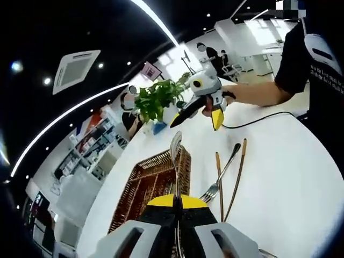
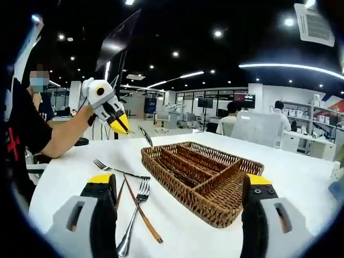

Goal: Arrange the knives, forks, and spoons in their matching storage slots by inserting each utensil handle-first until every utensil is classified and aligned in the correct compartment

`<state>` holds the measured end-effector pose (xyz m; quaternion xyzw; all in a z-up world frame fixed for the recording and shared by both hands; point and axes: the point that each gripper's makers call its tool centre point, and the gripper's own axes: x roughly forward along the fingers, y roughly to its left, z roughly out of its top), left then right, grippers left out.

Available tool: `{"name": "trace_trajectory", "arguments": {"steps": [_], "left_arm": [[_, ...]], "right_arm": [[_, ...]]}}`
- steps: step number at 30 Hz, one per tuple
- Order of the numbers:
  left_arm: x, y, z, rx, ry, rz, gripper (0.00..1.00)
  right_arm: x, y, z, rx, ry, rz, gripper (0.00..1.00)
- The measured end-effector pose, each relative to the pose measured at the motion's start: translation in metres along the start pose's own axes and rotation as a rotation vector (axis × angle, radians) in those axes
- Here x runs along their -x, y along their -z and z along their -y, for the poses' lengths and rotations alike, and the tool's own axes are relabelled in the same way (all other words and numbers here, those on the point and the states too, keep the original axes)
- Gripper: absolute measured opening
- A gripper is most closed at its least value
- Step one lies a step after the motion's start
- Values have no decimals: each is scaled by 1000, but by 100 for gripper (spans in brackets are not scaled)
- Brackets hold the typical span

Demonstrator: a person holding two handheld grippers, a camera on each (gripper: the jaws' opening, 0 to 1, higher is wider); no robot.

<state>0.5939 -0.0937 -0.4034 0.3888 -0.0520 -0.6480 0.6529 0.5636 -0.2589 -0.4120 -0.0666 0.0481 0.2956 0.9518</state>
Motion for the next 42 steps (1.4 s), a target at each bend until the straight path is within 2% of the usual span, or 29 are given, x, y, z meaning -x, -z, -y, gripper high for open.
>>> {"name": "trace_trajectory", "arguments": {"steps": [3, 5, 7, 10, 13, 15, 17, 20, 22, 28, 33, 37, 42], "left_arm": [[-2, 4, 0, 11, 4, -11, 0], [-4, 6, 0, 11, 4, -20, 0], [-5, 8, -1, 11, 2, -30, 0], [-7, 10, 0, 14, 6, -40, 0], [-9, 13, 0, 40, 8, -49, 0], [-10, 15, -1, 46, -1, -55, 0], [-10, 15, -2, 43, 0, -52, 0], [-14, 8, 0, 68, 6, 2, 0], [-15, 8, 1, 68, 0, 6, 0], [-13, 7, -16, 33, -17, -12, 0], [-20, 13, -28, 17, -13, -38, 0], [-21, 16, -39, 3, 3, -52, 0], [-15, 14, -52, -22, 10, -67, 0]], "right_arm": [[4, 2, 3, -33, 15, -34, 99], [10, 12, 7, -6, 45, -115, 99], [15, 16, 9, 15, 64, -162, 99], [18, 12, 6, -41, 62, -168, 99], [23, 15, 2, -38, 67, -209, 99], [24, 9, -2, -9, 77, -203, 98], [25, 4, -4, -25, 83, -192, 99], [26, 1, -3, -32, 78, -173, 99], [26, 0, 1, -38, 84, -159, 99], [24, 5, 6, -59, 82, -149, 100], [21, 11, 16, -59, 91, -154, 100], [23, 9, 25, -95, 97, -119, 100], [25, 4, 29, -96, 101, -90, 100]]}}
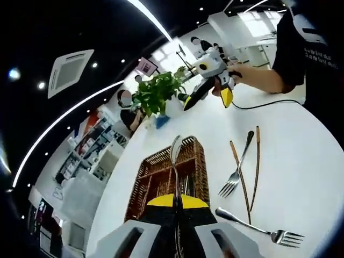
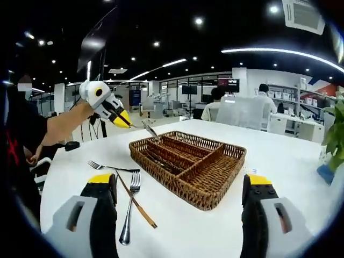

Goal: Arrange the knives, forks, and spoons in their matching storage slots by inserting each utensil handle-first until every utensil is classified and aligned in the correct compartment

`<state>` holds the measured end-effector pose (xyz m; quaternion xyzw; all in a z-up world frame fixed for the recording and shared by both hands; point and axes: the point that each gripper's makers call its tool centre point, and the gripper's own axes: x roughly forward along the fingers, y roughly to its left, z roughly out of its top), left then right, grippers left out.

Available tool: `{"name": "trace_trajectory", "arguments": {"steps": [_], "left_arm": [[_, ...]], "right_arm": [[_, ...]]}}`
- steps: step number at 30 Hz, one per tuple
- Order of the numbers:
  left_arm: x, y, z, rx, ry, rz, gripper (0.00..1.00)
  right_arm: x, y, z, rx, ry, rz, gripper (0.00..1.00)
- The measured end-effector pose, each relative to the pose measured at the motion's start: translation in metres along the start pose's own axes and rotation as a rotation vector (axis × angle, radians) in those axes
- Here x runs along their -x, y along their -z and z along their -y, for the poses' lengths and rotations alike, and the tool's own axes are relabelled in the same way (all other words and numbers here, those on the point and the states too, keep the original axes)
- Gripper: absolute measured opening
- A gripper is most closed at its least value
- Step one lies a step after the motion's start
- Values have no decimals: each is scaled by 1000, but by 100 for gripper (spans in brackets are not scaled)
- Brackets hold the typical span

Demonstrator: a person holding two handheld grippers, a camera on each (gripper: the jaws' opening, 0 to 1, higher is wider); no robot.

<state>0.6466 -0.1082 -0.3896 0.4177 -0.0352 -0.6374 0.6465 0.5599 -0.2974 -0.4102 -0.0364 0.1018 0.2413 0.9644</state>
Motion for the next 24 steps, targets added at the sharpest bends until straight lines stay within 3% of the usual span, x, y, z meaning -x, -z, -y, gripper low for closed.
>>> {"name": "trace_trajectory", "arguments": {"steps": [8, 15, 24], "left_arm": [[2, -9, -25, -15, -13, 21, 0], [-16, 9, -33, 3, 16, -31, 0], [-43, 24, -44, 15, 41, -42, 0]], "right_arm": [[-4, -4, -7, -3, -28, 14, 100], [-3, -5, -7, -13, -40, 23, 100], [-6, -5, -13, -7, -54, 24, 100]]}}
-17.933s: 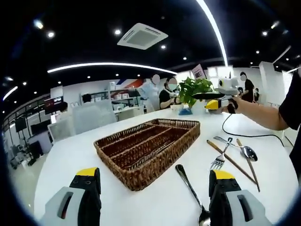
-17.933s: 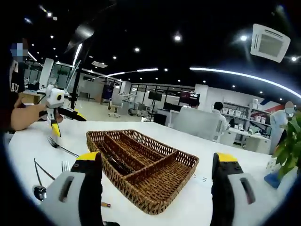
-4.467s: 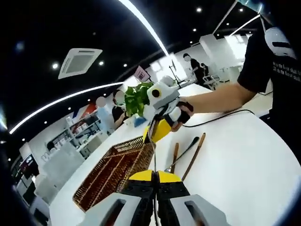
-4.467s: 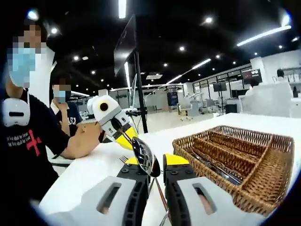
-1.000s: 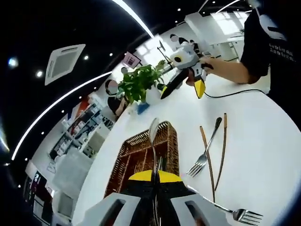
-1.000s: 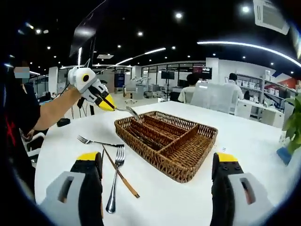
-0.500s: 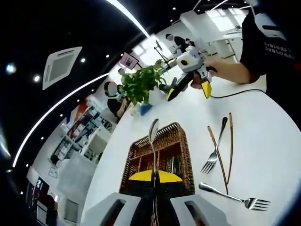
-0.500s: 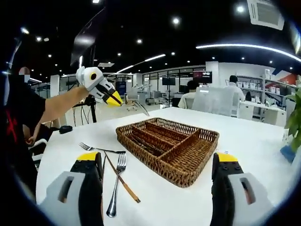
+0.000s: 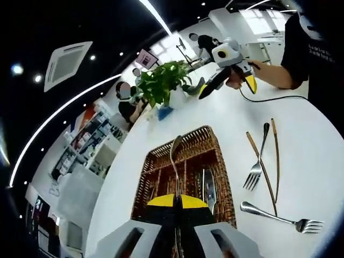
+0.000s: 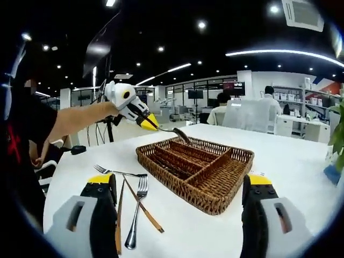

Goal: Arrange the knives, forks, and spoons in their matching storage slots by inserting each utensil handle-first until every utensil is classified and aligned in the correct compartment

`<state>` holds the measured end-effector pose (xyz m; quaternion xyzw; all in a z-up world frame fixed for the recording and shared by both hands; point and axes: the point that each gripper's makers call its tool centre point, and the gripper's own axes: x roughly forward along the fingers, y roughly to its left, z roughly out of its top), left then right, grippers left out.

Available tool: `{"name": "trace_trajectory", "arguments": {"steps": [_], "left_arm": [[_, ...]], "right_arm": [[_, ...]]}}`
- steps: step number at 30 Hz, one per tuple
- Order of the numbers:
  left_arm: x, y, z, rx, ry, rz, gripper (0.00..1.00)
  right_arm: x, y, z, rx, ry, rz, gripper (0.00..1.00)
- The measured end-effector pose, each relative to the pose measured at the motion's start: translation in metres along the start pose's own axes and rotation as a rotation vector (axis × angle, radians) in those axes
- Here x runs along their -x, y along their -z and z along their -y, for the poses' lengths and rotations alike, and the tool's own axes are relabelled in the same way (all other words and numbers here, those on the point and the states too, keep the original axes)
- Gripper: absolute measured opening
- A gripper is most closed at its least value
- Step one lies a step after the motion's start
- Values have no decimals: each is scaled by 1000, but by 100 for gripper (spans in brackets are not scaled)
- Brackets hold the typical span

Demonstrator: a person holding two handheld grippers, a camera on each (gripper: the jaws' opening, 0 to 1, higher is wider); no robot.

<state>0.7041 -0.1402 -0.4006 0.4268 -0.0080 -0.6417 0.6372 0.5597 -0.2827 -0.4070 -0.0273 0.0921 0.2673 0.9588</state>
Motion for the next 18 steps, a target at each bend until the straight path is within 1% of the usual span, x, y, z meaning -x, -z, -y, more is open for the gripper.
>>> {"name": "trace_trajectory", "arguments": {"steps": [3, 5, 7, 10, 15, 18], "left_arm": [[-5, 5, -7, 15, -6, -1, 0], [-8, 9, -12, 15, -28, -11, 0], [-10, 14, -15, 13, -25, -18, 0], [-12, 19, -24, 9, -27, -27, 0], [-15, 16, -37, 34, -30, -9, 0], [-19, 16, -44, 35, -33, -10, 0]], "right_arm": [[1, 1, 2, 14, -2, -5, 100], [2, 3, 1, 14, -9, -12, 100], [2, 3, 4, 7, -3, -11, 100], [1, 3, 4, 1, -5, -10, 100], [2, 3, 3, -8, -4, -4, 100], [4, 3, 4, -15, 1, -6, 100]]}}
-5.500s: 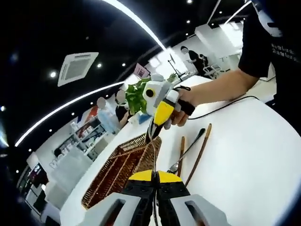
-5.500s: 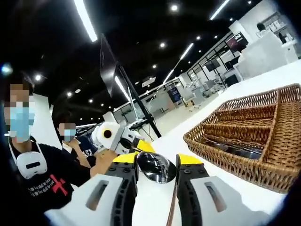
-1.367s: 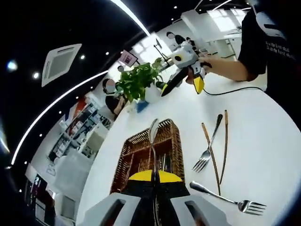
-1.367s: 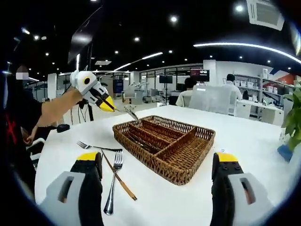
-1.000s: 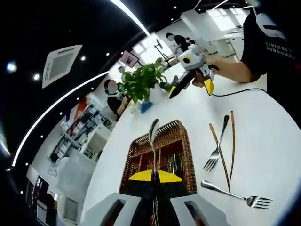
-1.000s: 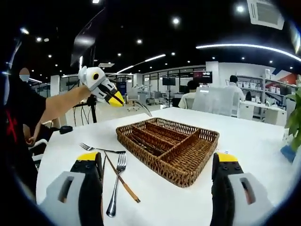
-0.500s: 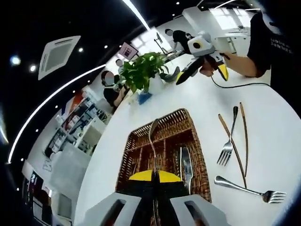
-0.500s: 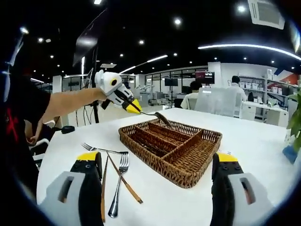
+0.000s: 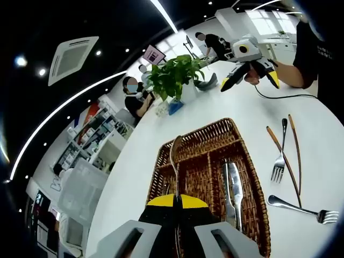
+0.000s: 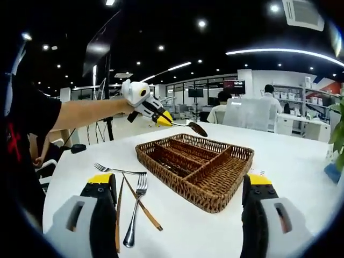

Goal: Arrange the knives, forks, and spoons in their matching storage slots by inserting each utensil handle-first until every utensil is classified and aligned in the correct compartment

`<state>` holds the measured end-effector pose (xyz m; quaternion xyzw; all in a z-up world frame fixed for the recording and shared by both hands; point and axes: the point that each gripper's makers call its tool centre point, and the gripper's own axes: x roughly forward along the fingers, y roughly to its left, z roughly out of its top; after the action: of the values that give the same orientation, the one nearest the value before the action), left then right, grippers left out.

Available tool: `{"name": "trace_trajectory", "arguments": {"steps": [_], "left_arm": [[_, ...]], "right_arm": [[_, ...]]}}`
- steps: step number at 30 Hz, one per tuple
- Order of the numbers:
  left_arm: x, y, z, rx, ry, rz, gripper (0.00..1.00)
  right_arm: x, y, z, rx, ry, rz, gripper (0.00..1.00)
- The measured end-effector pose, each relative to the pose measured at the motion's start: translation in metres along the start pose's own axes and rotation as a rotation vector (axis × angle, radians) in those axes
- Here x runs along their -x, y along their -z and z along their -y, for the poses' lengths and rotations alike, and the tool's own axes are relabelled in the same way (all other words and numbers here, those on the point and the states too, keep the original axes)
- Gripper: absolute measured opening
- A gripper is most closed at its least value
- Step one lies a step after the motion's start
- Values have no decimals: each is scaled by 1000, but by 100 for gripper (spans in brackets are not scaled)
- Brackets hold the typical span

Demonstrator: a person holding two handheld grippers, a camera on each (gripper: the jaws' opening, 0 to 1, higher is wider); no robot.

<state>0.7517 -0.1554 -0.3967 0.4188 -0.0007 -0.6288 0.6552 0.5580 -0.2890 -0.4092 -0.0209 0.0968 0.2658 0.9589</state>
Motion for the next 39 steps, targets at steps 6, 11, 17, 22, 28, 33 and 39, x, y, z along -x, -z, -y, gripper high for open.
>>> {"name": "trace_trajectory", "arguments": {"steps": [6, 11, 17, 22, 28, 33, 39], "left_arm": [[-12, 5, -12, 0, 12, -14, 0], [-22, 9, -23, 9, 14, -11, 0], [-32, 17, -36, 13, 15, -11, 0], [-40, 22, -47, 10, 20, -13, 0], [-46, 24, -56, 12, 13, -3, 0], [-48, 27, -57, 8, 14, -3, 0], [-45, 35, -58, 20, 10, -5, 0]], "right_arm": [[3, 2, 8, -3, 43, -20, 100], [4, 2, 10, -12, 42, -16, 100], [3, 9, 22, -35, 63, -37, 100], [7, 5, 27, -35, 81, -27, 100], [5, 7, 26, -49, 79, -32, 100], [6, 7, 27, -55, 84, -30, 100], [7, 7, 27, -65, 82, -34, 100]]}}
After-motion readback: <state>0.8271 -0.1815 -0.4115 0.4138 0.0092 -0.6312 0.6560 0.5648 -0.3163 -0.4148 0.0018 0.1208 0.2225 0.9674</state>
